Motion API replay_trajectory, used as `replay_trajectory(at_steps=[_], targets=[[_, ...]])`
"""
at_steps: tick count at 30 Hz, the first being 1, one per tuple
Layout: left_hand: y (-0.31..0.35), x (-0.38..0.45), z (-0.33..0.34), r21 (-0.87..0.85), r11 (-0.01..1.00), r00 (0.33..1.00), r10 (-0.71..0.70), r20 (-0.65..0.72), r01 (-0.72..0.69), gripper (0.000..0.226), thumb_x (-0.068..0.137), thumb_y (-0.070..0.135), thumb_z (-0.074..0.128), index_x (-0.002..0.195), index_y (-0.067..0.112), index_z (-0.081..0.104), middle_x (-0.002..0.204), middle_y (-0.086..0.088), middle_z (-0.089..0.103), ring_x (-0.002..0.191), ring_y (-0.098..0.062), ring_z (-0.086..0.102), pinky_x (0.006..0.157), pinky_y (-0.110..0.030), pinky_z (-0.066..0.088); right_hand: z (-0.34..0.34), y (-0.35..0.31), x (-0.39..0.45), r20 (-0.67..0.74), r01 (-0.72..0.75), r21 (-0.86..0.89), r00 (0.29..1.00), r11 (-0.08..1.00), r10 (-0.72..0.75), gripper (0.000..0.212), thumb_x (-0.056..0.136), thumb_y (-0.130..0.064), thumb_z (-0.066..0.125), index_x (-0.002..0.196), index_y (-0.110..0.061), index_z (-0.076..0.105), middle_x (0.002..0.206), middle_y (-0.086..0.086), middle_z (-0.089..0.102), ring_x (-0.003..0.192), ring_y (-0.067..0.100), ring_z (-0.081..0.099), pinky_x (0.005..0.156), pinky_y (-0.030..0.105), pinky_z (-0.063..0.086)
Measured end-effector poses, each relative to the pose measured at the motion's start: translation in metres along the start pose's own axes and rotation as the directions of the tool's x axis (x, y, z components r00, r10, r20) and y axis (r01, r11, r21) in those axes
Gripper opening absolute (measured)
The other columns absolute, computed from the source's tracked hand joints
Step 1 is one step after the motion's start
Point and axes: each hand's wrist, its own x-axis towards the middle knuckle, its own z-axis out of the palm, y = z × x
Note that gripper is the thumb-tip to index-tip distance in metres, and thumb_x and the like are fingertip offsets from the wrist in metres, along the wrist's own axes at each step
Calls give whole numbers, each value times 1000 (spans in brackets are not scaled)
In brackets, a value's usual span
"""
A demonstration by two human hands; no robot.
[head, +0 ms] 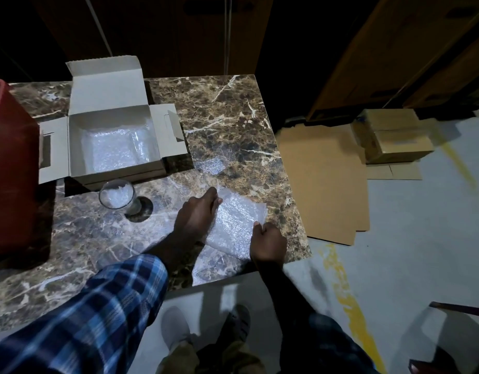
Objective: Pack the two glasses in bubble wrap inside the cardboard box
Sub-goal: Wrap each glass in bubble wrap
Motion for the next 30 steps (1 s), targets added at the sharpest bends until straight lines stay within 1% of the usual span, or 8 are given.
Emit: replay_trajectory(at_steps=[4,9,12,15,17,21,25,30], targets=[[-1,5,2,81,997,999,-18,46,14,26,104,40,46,106,15,48,73,-12,62,64,-33,59,57,-39,48,0,-6,1,-31,-18,-126,999,992,14,35,104,-38,46,106,-5,58,105,24,67,103,40,63,79,38,47],[0,1,7,183,982,997,-32,-72,44,37,100,43,52,118,12,43,86,-13,65,72,-39,64,59,-40,49,6,-2,-6,-174,70,-183,979,981,-102,35,99,-25,56,127,-7,44,115,21,62,101,40,64,79,43,51],[3,-8,6,290,952,939,187,-287,-101,31,101,33,48,120,9,55,106,-13,61,85,-35,62,61,-42,52,22,4,-8,-392,324,-424,776,845,-494,26,90,-7,60,116,-3,59,111,20,60,96,35,59,77,43,47],[-2,-21,18,282,880,870,446,-212,-383,34,103,21,49,130,2,59,137,-16,57,124,-34,54,98,-47,45,43,9,-3,-305,554,-468,630,688,-714,33,94,-5,57,126,-2,63,134,23,59,122,34,55,99,45,45],[-15,-30,30,289,845,872,485,-64,-449,43,103,18,45,144,3,49,153,-15,44,146,-30,36,116,-47,30,57,18,2,-169,621,-439,652,649,-739,43,95,-7,55,138,0,55,149,22,47,138,33,46,108,50,41],[-31,-38,39,347,832,901,402,163,-434,54,107,31,23,156,8,28,164,-9,25,154,-21,13,123,-48,15,59,35,3,-69,584,-451,731,675,-679,51,105,-29,46,147,0,45,156,18,38,145,30,38,114,49,38],[-30,-36,32,403,826,918,339,207,-395,60,107,44,20,159,14,21,167,-2,17,155,-17,8,124,-51,11,45,47,1,-138,469,-511,782,720,-608,70,103,-50,46,150,2,39,157,20,35,146,34,35,116,49,35],[-46,-36,15,407,858,949,270,164,-314,66,107,49,19,159,8,19,167,-9,12,155,-21,5,124,-50,5,30,54,-2,-103,494,-554,758,670,-644,70,105,-47,41,149,7,36,157,27,30,147,39,29,115,53,34]])
